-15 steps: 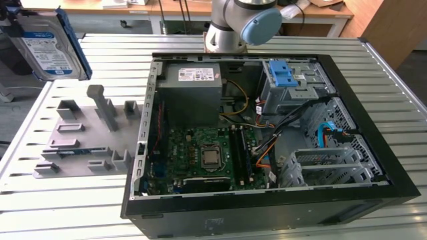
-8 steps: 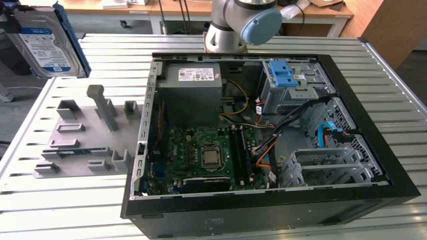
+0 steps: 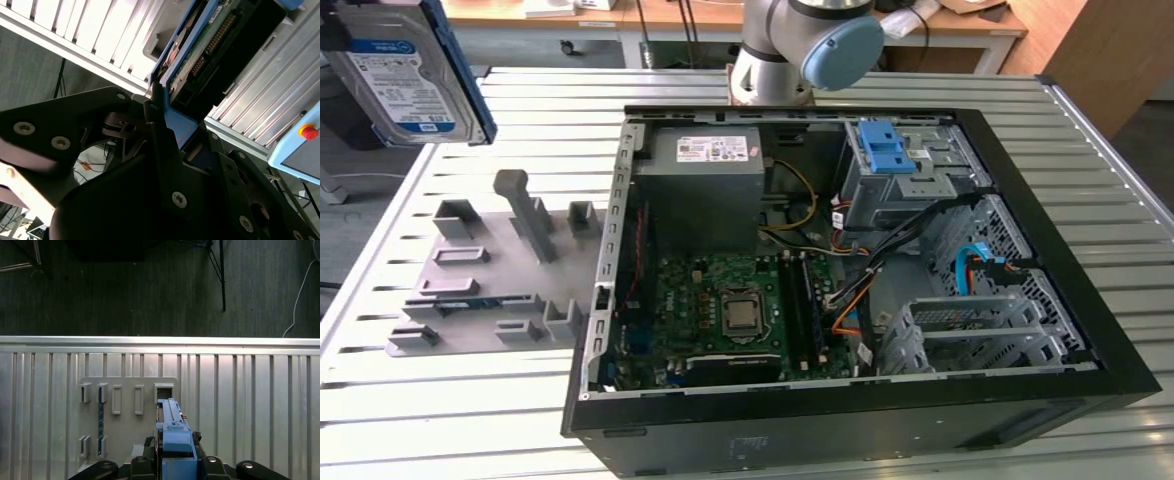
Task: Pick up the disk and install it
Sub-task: 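Pick up the disk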
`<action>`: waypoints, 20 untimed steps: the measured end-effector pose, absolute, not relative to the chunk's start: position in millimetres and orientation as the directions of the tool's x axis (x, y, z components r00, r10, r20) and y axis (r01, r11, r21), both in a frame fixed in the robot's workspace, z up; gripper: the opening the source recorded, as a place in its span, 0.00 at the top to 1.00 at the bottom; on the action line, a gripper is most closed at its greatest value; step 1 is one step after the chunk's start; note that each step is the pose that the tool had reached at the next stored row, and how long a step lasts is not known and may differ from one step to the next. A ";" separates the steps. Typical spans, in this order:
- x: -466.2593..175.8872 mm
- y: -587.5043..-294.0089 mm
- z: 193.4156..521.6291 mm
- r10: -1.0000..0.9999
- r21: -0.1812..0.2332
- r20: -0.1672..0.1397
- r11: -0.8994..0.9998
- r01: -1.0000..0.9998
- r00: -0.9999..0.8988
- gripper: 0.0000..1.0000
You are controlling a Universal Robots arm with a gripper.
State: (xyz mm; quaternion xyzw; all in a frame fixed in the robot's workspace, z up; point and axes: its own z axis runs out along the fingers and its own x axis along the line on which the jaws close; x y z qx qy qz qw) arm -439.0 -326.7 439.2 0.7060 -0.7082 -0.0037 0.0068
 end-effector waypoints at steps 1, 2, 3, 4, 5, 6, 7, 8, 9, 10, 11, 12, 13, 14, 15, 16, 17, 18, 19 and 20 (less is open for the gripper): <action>-439.0 -326.7 441.0 -1.000 0.015 0.004 0.003 -1.000 -0.003 0.64; -439.0 -326.7 442.7 -1.000 0.015 0.004 0.003 -1.000 -0.003 0.64; -439.0 -326.7 444.6 -1.000 0.015 0.004 0.003 -1.000 -0.003 0.64; -439.0 -326.7 446.5 -1.000 0.015 0.004 0.003 -1.000 -0.003 0.64; -439.0 -326.7 448.5 -1.000 0.015 0.004 0.003 -1.000 -0.003 0.64; -439.0 -326.7 450.5 -1.000 0.015 0.004 0.003 -1.000 -0.003 0.64; -439.0 -326.7 452.5 -1.000 0.015 0.004 0.003 -1.000 -0.003 0.64; -439.0 -326.7 454.8 -1.000 0.015 0.004 0.003 -1.000 -0.003 0.64; -439.0 -326.7 456.7 -1.000 0.015 0.004 0.003 -1.000 -0.003 0.64; -439.0 -326.7 458.7 -1.000 0.015 0.004 0.003 -1.000 -0.003 0.64; -439.0 -326.7 460.6 -1.000 0.015 0.004 0.003 -1.000 -0.003 0.64; -439.0 -326.7 462.5 -1.000 0.015 0.004 0.003 -1.000 -0.003 0.64; -439.0 -326.7 464.5 -1.000 0.015 0.004 0.003 -1.000 -0.003 0.64; -439.0 -326.7 466.5 -1.000 0.015 0.004 0.003 -1.000 -0.003 0.64; -439.0 -326.7 468.4 -1.000 0.015 0.004 0.003 -1.000 -0.003 0.64; -439.0 -326.7 470.3 -1.000 0.015 0.004 0.003 -1.000 -0.003 0.64; -439.0 -326.7 472.1 -1.000 0.015 0.004 0.003 -1.000 -0.003 0.64; -439.0 -326.7 474.0 -1.000 0.015 0.004 0.003 -1.000 -0.003 0.64; -439.0 -326.7 475.9 -1.000 0.015 0.003 0.003 -1.000 -0.003 0.64; -439.0 -326.7 477.9 -1.000 0.015 0.002 0.003 -1.000 -0.003 0.64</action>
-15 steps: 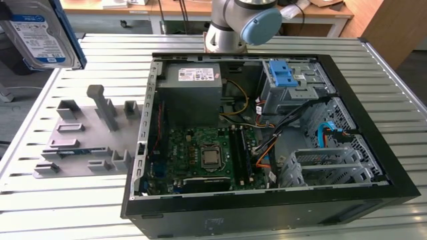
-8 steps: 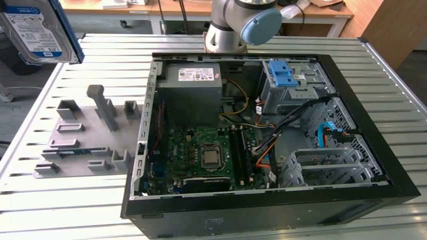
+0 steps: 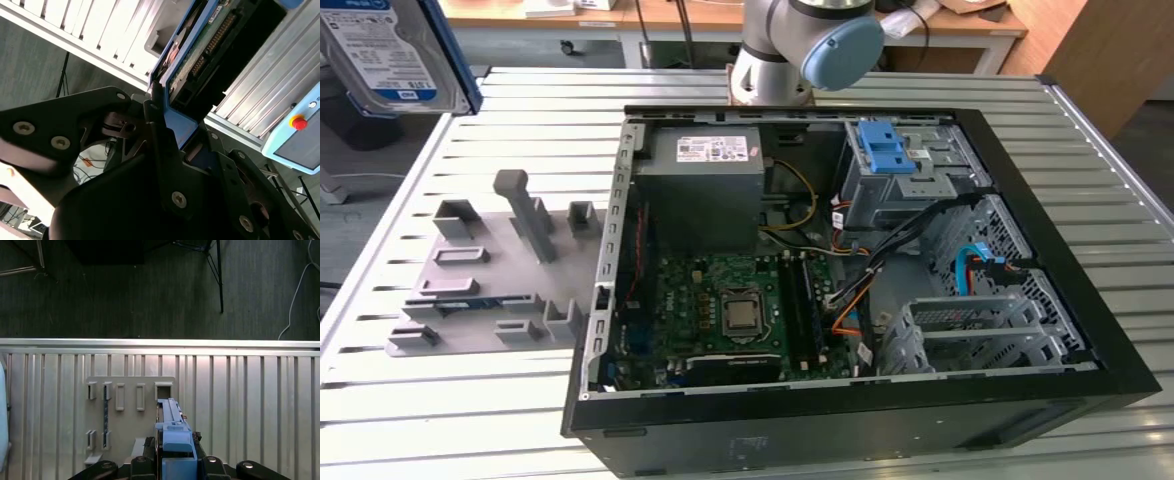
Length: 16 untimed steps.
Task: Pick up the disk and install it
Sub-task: 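Pick up the disk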
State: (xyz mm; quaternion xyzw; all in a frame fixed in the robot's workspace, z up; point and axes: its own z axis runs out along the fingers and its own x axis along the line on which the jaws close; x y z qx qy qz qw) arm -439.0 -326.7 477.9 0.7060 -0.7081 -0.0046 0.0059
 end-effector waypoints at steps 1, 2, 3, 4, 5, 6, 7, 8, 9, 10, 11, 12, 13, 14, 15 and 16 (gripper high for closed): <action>-438.9 -326.8 480.2 -1.000 0.015 -0.001 0.003 -1.000 -0.003 0.64; -438.9 -326.8 481.9 -1.000 0.015 -0.005 0.003 -1.000 -0.003 0.64; -439.0 -326.8 483.2 -1.000 0.015 -0.011 0.003 -1.000 -0.003 0.64; -439.0 -326.7 484.1 -1.000 0.015 -0.020 0.003 -1.000 -0.003 0.64; -439.0 -326.7 485.2 -1.000 0.015 -0.026 0.003 -1.000 -0.003 0.64; -439.0 -326.7 486.7 -1.000 0.015 -0.027 0.003 -1.000 -0.003 0.64; -439.0 -326.7 488.3 -1.000 0.015 -0.027 0.003 -1.000 -0.003 0.64; -439.0 -326.7 490.3 -1.000 0.015 -0.027 0.003 -1.000 -0.003 0.64; -439.0 -326.7 492.6 -1.000 0.015 -0.027 0.003 -1.000 -0.003 0.64; -439.0 -326.8 495.0 -1.000 0.015 -0.027 0.003 -1.000 -0.003 0.64; -439.0 -327.0 496.9 -1.000 0.015 -0.027 0.003 -1.000 -0.003 0.64; -439.0 -327.4 498.1 -1.000 0.015 -0.027 0.002 -1.000 -0.003 0.64; -439.0 -328.0 498.4 -1.000 0.015 -0.027 0.002 -1.000 -0.002 0.64; -439.0 -328.8 498.6 -1.000 0.015 -0.027 -0.001 -1.000 0.000 0.64; -439.0 -329.4 498.6 -1.000 0.015 -0.027 -0.004 -1.000 0.004 0.64; -439.0 -330.2 498.6 -1.000 0.015 -0.027 -0.007 -1.000 0.007 0.64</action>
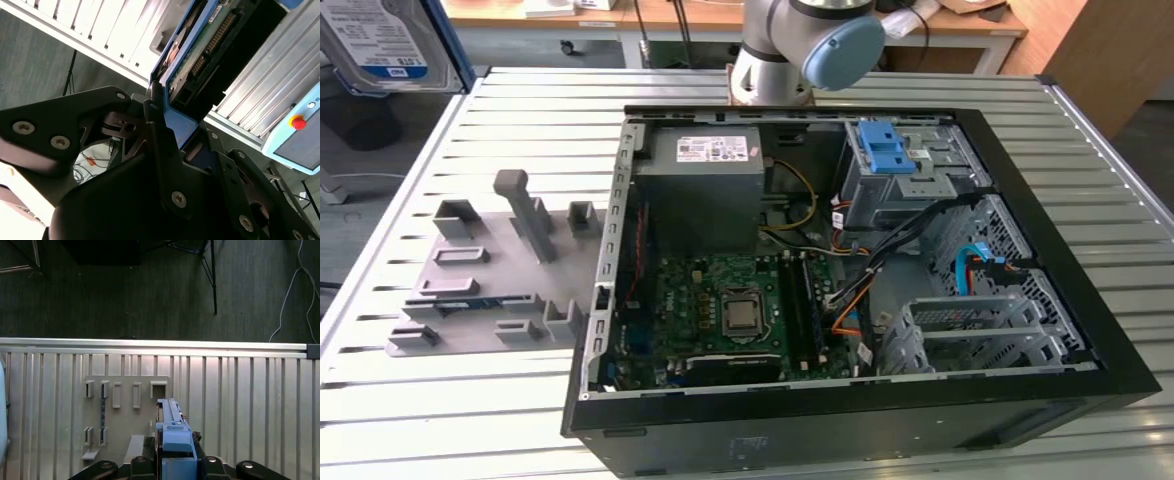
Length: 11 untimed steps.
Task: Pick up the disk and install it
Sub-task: 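Pick up the disk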
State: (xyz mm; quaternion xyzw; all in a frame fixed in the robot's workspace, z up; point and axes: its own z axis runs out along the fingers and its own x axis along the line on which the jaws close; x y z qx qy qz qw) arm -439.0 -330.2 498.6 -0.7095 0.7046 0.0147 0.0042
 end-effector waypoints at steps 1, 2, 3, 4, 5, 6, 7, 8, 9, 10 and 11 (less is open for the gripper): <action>-439.0 -331.2 498.6 -1.000 0.015 -0.027 -0.009 -1.000 0.009 0.64; -439.0 -332.6 498.7 -1.000 0.015 -0.027 -0.010 -1.000 0.010 0.64; -439.0 -334.3 498.7 -1.000 0.015 -0.027 -0.011 -1.000 0.010 0.64; -439.0 -336.2 498.7 -1.000 0.015 -0.027 -0.011 -1.000 0.010 0.64; -439.0 -338.5 498.8 -1.000 0.015 -0.027 -0.011 -1.000 0.011 0.64; -439.0 -340.6 498.7 -1.000 0.015 -0.027 -0.011 -1.000 0.011 0.64; -439.0 -342.7 498.7 -1.000 0.015 -0.027 -0.011 -1.000 0.011 0.64; -439.0 -345.0 498.7 -1.000 0.015 -0.027 -0.011 -1.000 0.011 0.64; -439.0 -347.5 498.7 -1.000 0.015 -0.027 -0.011 -1.000 0.011 0.64; -439.0 -350.1 498.7 -1.000 0.015 -0.027 -0.011 -1.000 0.011 0.64; -439.0 -352.8 498.7 -1.000 0.015 -0.027 -0.011 -1.000 0.011 0.64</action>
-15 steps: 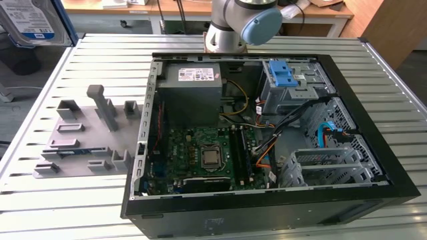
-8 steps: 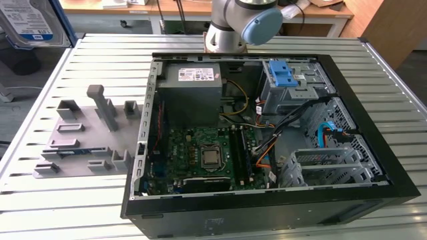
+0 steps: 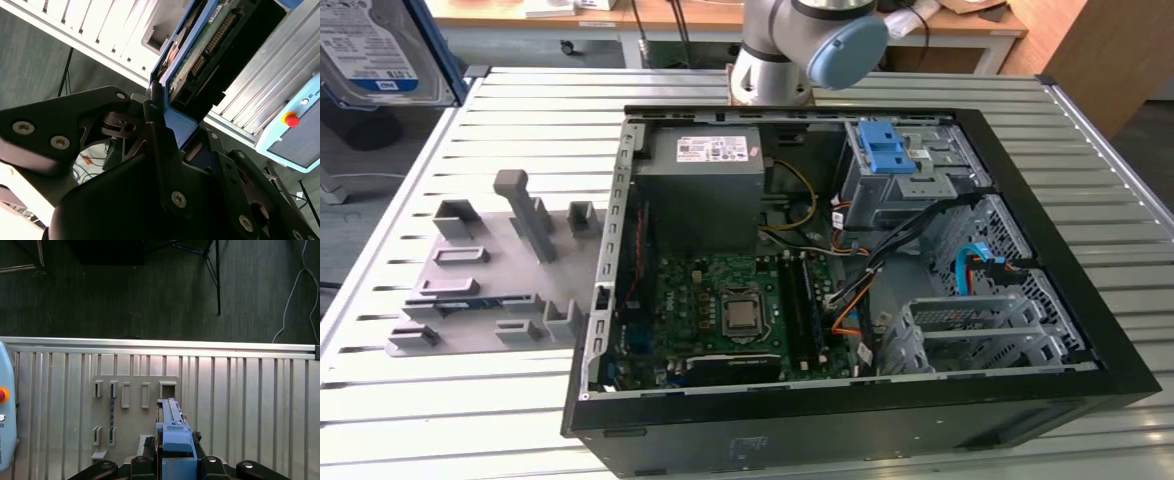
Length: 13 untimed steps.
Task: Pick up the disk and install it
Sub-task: 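Pick up the disk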
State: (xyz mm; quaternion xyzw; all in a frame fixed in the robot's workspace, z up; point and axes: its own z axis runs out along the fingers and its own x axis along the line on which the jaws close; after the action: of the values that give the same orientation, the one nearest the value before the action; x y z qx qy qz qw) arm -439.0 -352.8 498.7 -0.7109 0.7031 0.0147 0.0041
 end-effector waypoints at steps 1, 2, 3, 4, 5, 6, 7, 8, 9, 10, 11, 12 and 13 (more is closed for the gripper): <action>-439.0 -355.5 498.7 -1.000 0.015 -0.027 -0.011 -1.000 0.011 0.64; -439.0 -358.2 498.7 -1.000 0.015 -0.027 -0.011 -1.000 0.011 0.64; -439.0 -360.9 498.7 -1.000 0.015 -0.027 -0.011 -1.000 0.011 0.64; -439.0 -363.6 498.7 -1.000 0.015 -0.027 -0.011 -1.000 0.011 0.64; -439.0 -366.4 498.7 -1.000 0.015 -0.027 -0.011 -1.000 0.011 0.64; -439.0 -369.1 498.7 -1.000 0.015 -0.027 -0.011 -1.000 0.011 0.64; -439.0 -371.3 498.7 -1.000 0.015 -0.027 -0.011 -1.000 0.011 0.64; -439.0 -372.7 498.7 -1.000 0.015 -0.027 -0.011 -1.000 0.011 0.64; -439.0 -373.8 498.7 -1.000 0.015 -0.027 -0.011 -1.000 0.011 0.64; -438.9 -374.3 498.8 -1.000 0.015 -0.027 -0.011 -1.000 0.011 0.64; -438.8 -374.3 498.8 -1.000 0.015 -0.027 -0.011 -1.000 0.011 0.64; -438.8 -374.3 498.7 -1.000 0.015 -0.027 -0.011 -1.000 0.011 0.64; -438.9 -374.3 498.7 -1.000 0.015 -0.027 -0.011 -1.000 0.011 0.64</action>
State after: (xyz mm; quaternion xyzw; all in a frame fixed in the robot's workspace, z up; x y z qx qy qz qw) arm -438.9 -374.3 498.7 -0.7109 0.7032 0.0147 0.0041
